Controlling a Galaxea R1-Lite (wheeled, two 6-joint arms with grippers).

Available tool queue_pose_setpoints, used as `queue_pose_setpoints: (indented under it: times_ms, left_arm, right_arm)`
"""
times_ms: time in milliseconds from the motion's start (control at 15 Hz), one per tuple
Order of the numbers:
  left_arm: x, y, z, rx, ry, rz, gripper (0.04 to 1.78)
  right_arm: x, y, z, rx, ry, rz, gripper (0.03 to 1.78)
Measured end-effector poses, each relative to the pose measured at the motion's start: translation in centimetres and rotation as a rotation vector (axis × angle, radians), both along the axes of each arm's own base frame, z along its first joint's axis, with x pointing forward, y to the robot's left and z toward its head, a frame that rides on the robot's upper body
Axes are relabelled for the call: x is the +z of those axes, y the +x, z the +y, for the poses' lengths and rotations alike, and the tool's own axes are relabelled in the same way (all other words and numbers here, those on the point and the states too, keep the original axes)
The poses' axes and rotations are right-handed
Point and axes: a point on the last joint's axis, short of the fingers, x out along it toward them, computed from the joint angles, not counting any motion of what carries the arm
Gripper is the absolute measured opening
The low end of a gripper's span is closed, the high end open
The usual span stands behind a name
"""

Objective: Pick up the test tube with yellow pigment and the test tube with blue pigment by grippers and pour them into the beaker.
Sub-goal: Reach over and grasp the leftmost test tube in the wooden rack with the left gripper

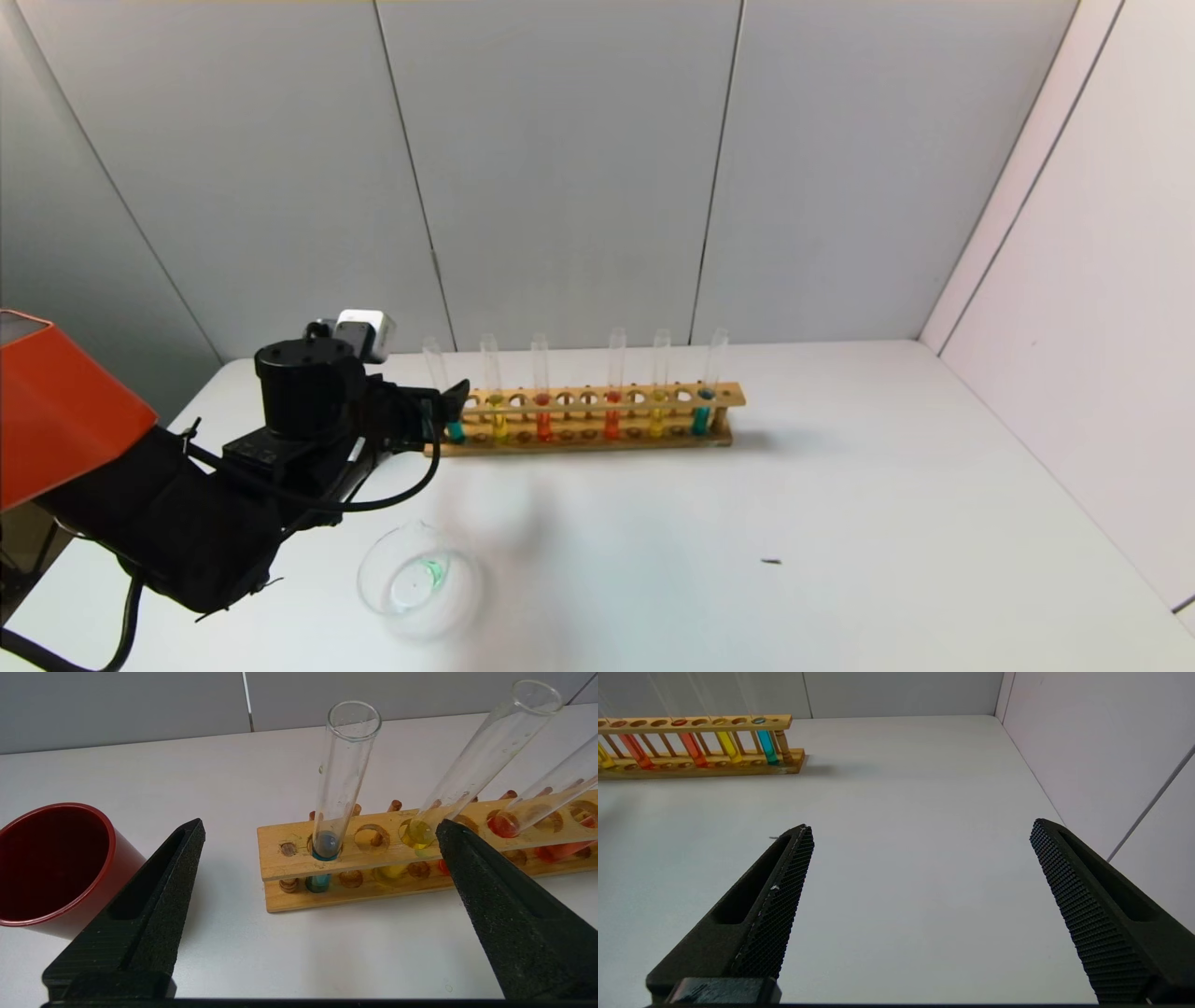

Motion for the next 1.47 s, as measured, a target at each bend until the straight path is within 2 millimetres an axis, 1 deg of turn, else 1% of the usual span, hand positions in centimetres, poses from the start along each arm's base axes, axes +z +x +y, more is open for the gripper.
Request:
queue_pose_setpoints:
  times_ms: [333,533,1067,1333,1467]
  left_arm:
    - [-0.1,2.0,0.6,0.027,0.008,-0.017,1.74]
    - [-0.1,3.0,0.4,0.027,0.002,-0.032,1.74]
    - [-0.2,4.1,-0.3,0.017,-0.005,-0.051,1.74]
    - [-0.3,4.3,-0.6,0.011,-0.010,-0.054,1.73]
    - [-0.3,4.3,-0.9,0.004,-0.013,-0.055,1.64]
  right_arm:
    - [0.0,0.0,0.0,0.000,0.000,0.000,1.70]
    - [0.0,0.0,0.0,0.000,0.000,0.000,1.70]
    - [0.0,0.0,0.0,0.000,0.000,0.000,1.70]
    - [0.0,0.0,0.0,0.000,0.000,0.000,1.70]
    - [0.0,0.0,0.0,0.000,0.000,0.000,1.70]
